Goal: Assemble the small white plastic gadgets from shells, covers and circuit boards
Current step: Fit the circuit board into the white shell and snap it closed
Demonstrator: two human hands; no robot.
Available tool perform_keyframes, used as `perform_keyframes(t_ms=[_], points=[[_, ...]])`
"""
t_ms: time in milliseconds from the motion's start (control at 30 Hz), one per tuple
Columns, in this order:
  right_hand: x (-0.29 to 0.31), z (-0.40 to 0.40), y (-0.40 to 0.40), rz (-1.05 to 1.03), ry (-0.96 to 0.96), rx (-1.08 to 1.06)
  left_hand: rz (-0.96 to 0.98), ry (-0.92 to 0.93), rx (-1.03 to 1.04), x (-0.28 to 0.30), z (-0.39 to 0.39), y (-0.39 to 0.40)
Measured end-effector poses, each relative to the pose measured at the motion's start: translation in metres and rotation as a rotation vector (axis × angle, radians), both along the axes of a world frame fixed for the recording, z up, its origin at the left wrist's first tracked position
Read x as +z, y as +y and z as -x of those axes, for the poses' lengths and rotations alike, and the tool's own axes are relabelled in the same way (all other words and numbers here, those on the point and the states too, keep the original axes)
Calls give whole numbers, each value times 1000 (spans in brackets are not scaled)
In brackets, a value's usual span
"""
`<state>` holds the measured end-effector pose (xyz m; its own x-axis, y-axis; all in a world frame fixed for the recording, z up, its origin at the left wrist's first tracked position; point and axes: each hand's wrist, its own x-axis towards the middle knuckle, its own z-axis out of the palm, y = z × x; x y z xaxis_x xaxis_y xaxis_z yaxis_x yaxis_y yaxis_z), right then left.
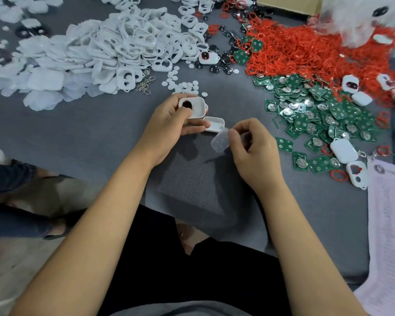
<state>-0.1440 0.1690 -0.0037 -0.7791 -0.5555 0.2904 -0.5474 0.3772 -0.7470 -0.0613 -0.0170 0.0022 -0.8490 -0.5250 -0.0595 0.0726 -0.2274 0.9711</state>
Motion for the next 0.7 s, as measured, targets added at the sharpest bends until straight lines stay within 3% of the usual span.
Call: perform_keyframes(t_ms=[133,267,367,467,567,700], points=[[3,-4,1,111,-94,-22,39,-5,8,-1,-1,1],[6,-4,6,173,6,-93,204,-43,-32,1,-1,8],[5,-2,17,38,222,-148,266,-30,-98,1,-3,23],[3,4,35,-124,377,-348,244,8,-150,-1,-3,48],[1,11,55,-271,291,-566,128,48,-170,-2,1,63],[-5,14,64,-399,233,-573,-8,59,-139,-2,4,61]])
